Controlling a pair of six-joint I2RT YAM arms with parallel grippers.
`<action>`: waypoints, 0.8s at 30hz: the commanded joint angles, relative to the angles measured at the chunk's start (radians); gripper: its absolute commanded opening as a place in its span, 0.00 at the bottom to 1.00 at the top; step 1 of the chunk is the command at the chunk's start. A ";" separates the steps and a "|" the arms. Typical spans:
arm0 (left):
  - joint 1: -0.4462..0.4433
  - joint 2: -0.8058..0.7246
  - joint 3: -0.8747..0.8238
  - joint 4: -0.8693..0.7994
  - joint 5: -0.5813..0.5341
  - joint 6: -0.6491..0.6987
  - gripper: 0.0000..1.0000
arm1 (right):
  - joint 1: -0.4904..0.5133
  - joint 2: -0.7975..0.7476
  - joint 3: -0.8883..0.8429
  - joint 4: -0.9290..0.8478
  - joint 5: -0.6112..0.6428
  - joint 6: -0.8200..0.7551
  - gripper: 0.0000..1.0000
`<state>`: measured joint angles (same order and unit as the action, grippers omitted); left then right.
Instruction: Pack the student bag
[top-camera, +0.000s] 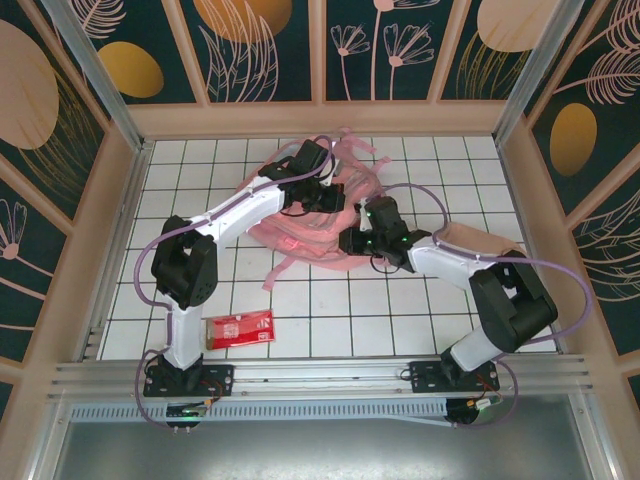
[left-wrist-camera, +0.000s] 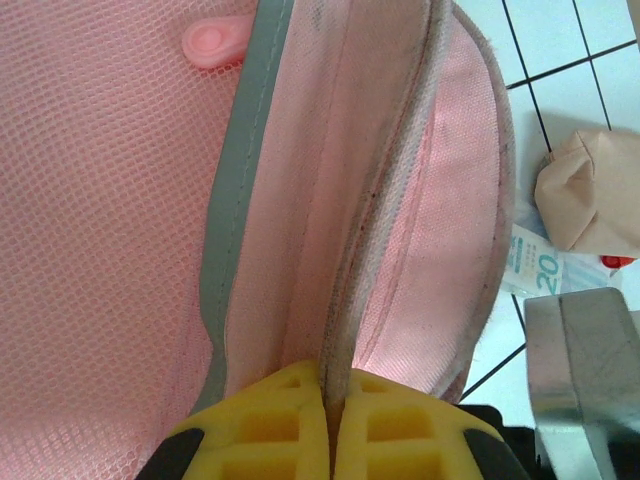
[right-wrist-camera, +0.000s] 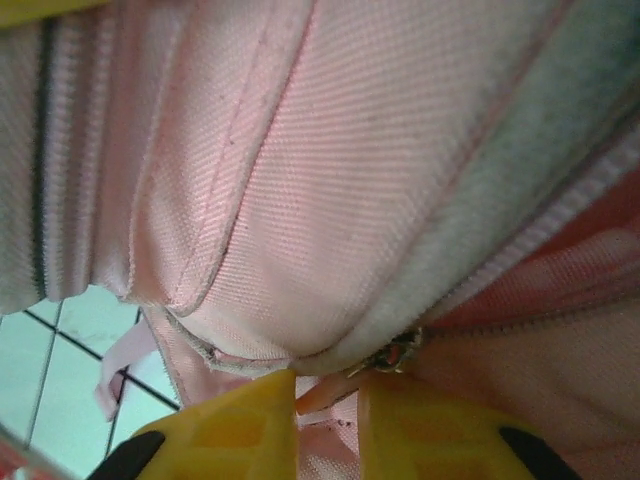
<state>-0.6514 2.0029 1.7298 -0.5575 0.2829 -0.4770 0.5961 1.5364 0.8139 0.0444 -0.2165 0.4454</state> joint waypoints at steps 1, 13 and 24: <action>-0.001 -0.053 0.011 0.073 0.036 -0.033 0.00 | 0.033 0.003 0.032 -0.023 0.178 -0.020 0.10; 0.007 -0.007 0.071 0.045 -0.031 -0.034 0.00 | 0.045 -0.033 0.072 -0.129 -0.037 -0.152 0.00; 0.007 0.034 0.085 0.091 0.009 -0.085 0.00 | 0.096 0.017 0.114 -0.115 -0.353 -0.327 0.00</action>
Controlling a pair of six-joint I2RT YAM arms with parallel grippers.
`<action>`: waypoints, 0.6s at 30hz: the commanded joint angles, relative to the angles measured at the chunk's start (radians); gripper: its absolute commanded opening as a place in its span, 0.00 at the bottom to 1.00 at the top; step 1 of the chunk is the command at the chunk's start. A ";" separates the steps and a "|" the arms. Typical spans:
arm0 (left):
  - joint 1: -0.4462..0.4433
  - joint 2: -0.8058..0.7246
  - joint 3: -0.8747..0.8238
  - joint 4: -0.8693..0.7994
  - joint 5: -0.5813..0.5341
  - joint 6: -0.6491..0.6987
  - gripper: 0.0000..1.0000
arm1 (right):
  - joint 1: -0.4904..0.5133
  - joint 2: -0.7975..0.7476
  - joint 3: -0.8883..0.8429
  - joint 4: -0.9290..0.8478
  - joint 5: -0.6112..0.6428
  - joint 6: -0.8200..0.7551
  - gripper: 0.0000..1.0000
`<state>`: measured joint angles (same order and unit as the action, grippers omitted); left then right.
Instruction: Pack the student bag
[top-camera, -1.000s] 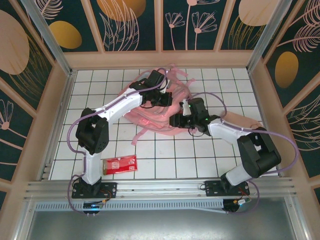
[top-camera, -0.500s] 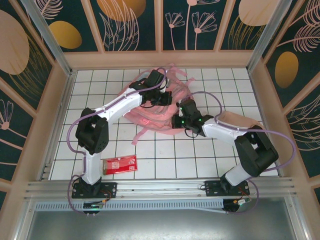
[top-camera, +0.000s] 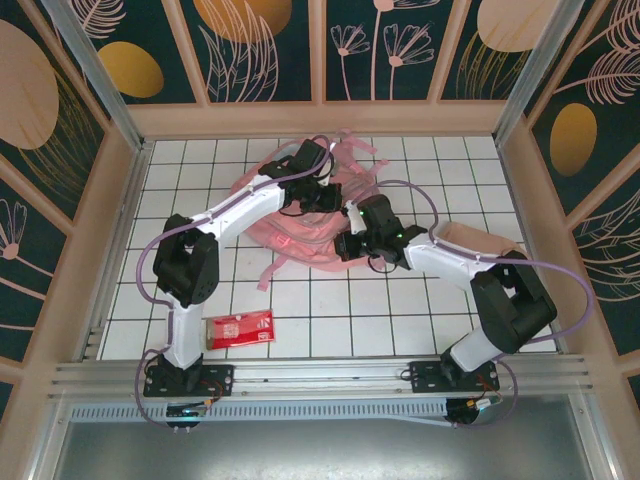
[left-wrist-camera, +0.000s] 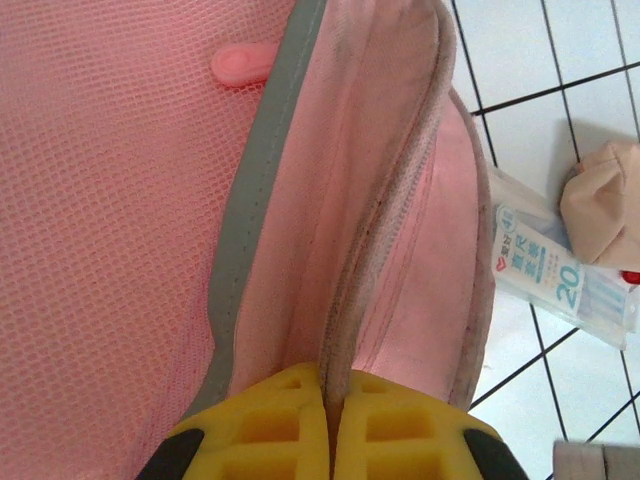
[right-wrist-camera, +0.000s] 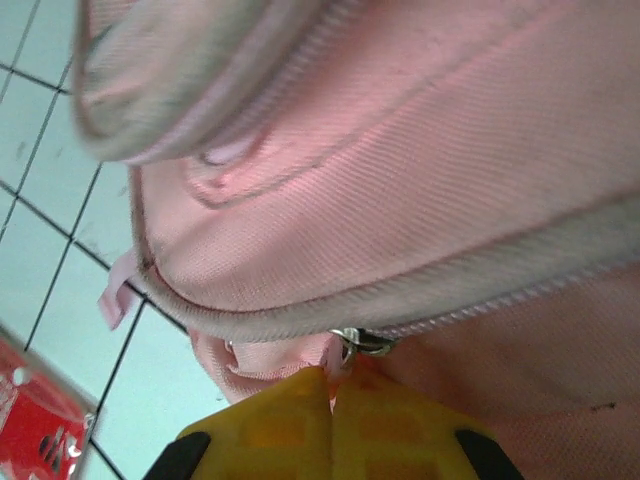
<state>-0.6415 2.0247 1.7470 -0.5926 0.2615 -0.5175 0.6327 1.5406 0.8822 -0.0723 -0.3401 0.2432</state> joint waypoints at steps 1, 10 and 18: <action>-0.003 0.017 0.075 0.121 0.020 -0.039 0.00 | 0.062 0.014 0.048 -0.020 -0.262 -0.156 0.00; -0.002 0.060 0.110 0.107 0.001 -0.021 0.00 | 0.116 0.027 0.037 -0.052 -0.411 -0.280 0.00; -0.001 0.102 0.129 0.117 0.005 -0.021 0.00 | 0.189 0.048 0.031 0.006 -0.346 -0.279 0.00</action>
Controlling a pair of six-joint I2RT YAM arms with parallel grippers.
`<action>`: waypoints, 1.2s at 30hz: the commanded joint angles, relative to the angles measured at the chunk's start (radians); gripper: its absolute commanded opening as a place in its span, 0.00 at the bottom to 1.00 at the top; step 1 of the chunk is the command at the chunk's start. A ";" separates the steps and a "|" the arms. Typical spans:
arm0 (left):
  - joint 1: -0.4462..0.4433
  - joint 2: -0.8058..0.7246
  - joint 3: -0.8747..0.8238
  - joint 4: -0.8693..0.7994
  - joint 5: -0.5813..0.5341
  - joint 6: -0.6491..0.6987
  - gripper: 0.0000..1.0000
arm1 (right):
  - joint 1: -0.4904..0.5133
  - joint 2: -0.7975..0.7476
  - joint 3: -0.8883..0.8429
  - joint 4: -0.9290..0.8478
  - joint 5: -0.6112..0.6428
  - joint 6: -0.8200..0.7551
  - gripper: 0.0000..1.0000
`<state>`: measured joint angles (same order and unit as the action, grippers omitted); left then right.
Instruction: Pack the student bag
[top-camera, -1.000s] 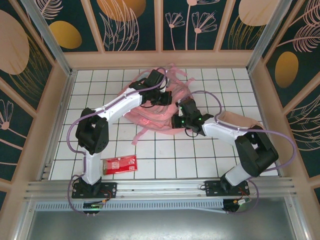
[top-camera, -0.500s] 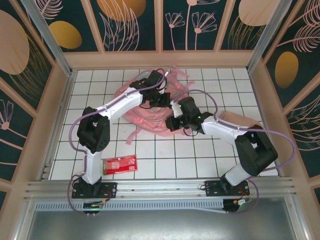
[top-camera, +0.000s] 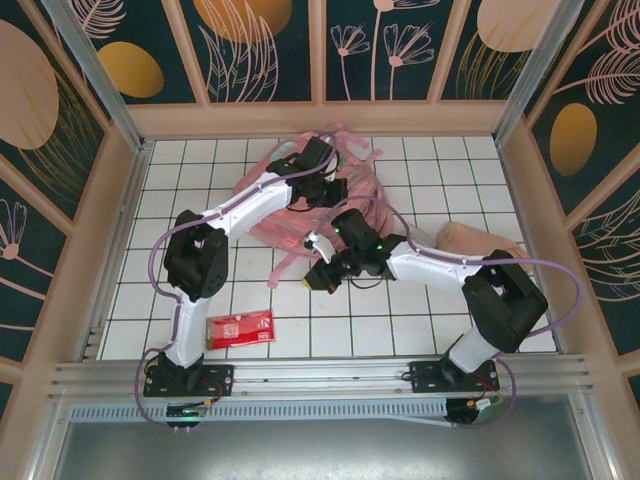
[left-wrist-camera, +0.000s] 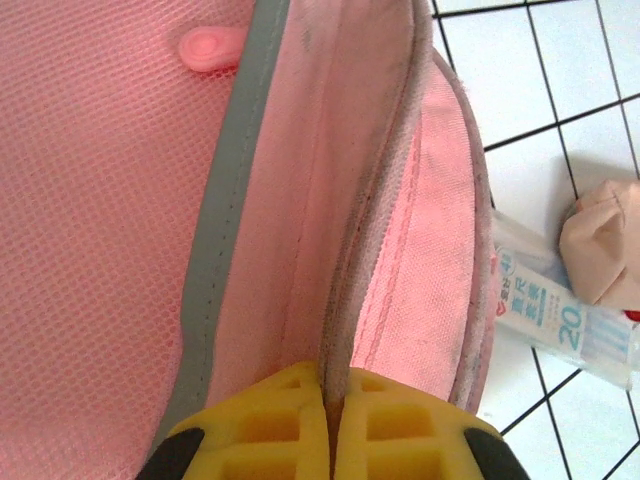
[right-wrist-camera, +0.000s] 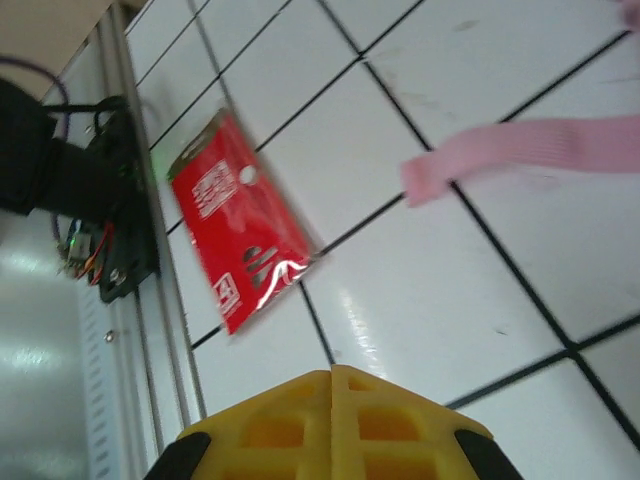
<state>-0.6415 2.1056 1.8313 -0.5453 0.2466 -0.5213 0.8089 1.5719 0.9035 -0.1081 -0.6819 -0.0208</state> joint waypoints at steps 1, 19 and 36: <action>-0.001 0.026 0.047 0.068 0.029 -0.016 0.00 | 0.008 0.009 0.001 0.066 0.004 0.000 0.00; 0.021 -0.071 0.056 -0.116 0.169 0.078 0.00 | -0.471 -0.164 -0.075 0.009 0.022 0.060 0.39; 0.021 -0.091 0.022 -0.064 0.225 -0.022 0.00 | -0.340 -0.023 -0.090 0.206 0.222 0.327 0.39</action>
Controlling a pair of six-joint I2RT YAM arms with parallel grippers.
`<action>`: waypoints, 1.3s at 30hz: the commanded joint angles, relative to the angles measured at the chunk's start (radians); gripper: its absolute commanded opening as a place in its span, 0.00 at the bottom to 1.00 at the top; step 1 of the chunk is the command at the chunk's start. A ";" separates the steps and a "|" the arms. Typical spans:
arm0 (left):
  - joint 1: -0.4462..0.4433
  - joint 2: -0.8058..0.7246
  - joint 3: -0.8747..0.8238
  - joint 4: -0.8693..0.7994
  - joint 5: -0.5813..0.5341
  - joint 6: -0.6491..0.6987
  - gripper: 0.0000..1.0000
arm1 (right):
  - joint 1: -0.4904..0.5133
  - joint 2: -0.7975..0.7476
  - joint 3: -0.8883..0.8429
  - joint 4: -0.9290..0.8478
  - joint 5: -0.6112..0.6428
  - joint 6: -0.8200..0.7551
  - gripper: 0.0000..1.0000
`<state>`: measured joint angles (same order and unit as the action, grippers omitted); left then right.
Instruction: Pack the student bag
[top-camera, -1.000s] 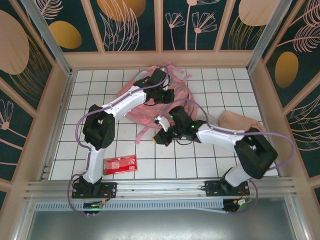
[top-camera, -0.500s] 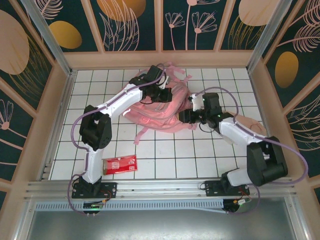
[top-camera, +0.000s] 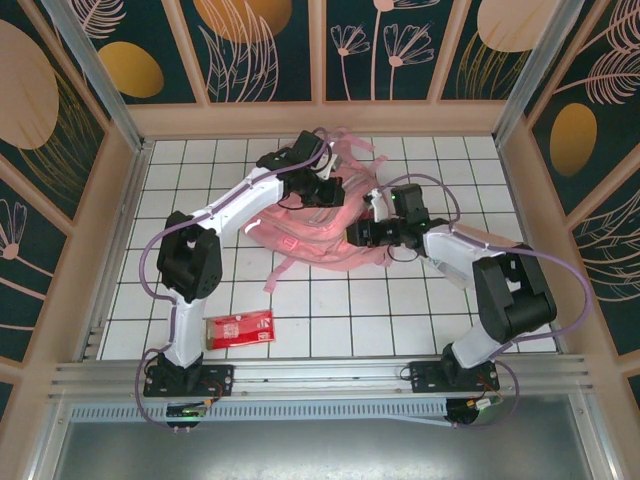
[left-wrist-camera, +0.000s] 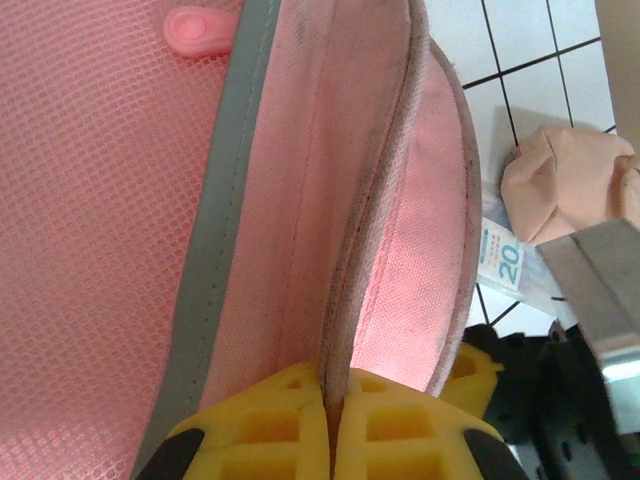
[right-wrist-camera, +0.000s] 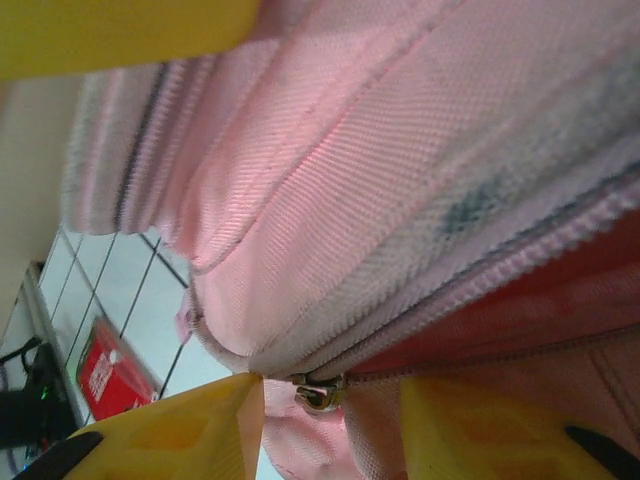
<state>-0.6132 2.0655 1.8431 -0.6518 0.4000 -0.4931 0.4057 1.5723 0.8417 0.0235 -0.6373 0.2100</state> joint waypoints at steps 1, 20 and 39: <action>-0.007 -0.054 -0.001 0.054 0.070 -0.059 0.00 | 0.090 -0.022 -0.030 0.075 0.255 0.110 0.36; -0.006 -0.025 -0.016 0.059 -0.070 -0.044 0.00 | 0.286 -0.017 0.184 -0.306 0.648 0.163 0.00; 0.007 0.110 0.237 -0.122 0.020 0.091 0.00 | 0.168 -0.209 0.028 -0.098 0.206 -0.121 0.28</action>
<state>-0.6144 2.1712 2.0125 -0.7033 0.3496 -0.4774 0.5938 1.5139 0.9123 -0.1635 -0.5201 0.2386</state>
